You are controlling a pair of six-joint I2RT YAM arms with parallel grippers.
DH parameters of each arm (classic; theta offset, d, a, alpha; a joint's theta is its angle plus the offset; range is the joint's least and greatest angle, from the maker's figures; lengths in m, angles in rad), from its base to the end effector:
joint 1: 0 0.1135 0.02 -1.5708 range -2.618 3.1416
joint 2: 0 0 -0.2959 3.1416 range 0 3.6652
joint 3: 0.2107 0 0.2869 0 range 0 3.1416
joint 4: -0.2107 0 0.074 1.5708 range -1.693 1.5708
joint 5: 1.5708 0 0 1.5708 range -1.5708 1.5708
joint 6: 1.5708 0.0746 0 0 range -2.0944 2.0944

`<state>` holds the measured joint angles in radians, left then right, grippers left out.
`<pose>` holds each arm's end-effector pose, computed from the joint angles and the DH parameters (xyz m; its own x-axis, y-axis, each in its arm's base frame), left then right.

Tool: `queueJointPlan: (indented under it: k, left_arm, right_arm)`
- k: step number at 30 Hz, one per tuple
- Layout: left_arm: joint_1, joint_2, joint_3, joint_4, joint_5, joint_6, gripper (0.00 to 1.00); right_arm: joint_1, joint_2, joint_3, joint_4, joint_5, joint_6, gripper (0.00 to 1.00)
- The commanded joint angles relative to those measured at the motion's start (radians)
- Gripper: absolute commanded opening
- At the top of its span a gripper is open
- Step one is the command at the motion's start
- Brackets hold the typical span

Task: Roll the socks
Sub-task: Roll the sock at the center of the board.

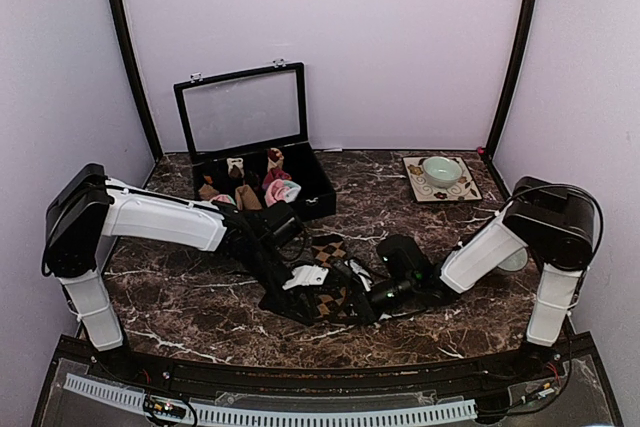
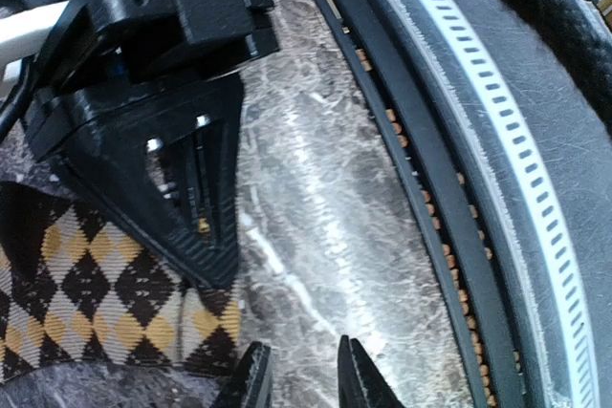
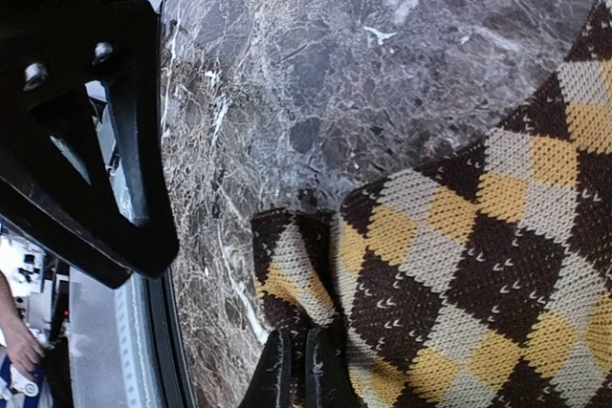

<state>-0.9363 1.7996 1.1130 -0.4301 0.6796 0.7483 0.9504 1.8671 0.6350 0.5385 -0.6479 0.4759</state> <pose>0.1994 -0.3500 0.1516 0.1470 0.6930 -0.7057 0.9413 -0.3173 -0.1154 0.1720 0.3182 0.0665 -0.7512 -0.4230 -0.5067 -0.6462 0.3147 0.6952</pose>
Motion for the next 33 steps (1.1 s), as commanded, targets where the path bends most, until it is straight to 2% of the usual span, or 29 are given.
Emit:
queueJointPlan:
  k: [1,13,20,22,27,32,33]
  left_arm:
    - [0.003,0.017,0.031,0.049,-0.039,0.02,0.27]
    - [-0.03,0.089,0.071,0.014,-0.093,0.105,0.28]
    - [-0.038,0.129,0.073,0.023,-0.129,0.1,0.29]
    - [-0.041,0.139,0.073,0.031,-0.149,0.101,0.25]
    - [-0.041,0.161,0.087,0.036,-0.159,0.086,0.01]
    - [-0.038,0.197,0.121,-0.015,-0.11,0.055,0.0]
    - [-0.035,0.211,0.133,-0.051,-0.095,0.053,0.0]
  right_arm:
    - [-0.016,0.094,-0.052,-0.218,0.002,0.062,0.0]
    - [-0.048,0.146,-0.041,-0.254,0.015,0.035,0.0]
    - [-0.056,0.156,-0.044,-0.247,0.009,0.034,0.0]
    - [-0.057,0.159,-0.044,-0.244,0.004,0.036,0.0]
    - [-0.059,0.154,-0.039,-0.26,0.009,0.005,0.0]
    - [-0.059,0.099,-0.069,-0.193,0.029,-0.026,0.0]
    - [-0.059,0.073,-0.092,-0.169,0.054,-0.034,0.05]
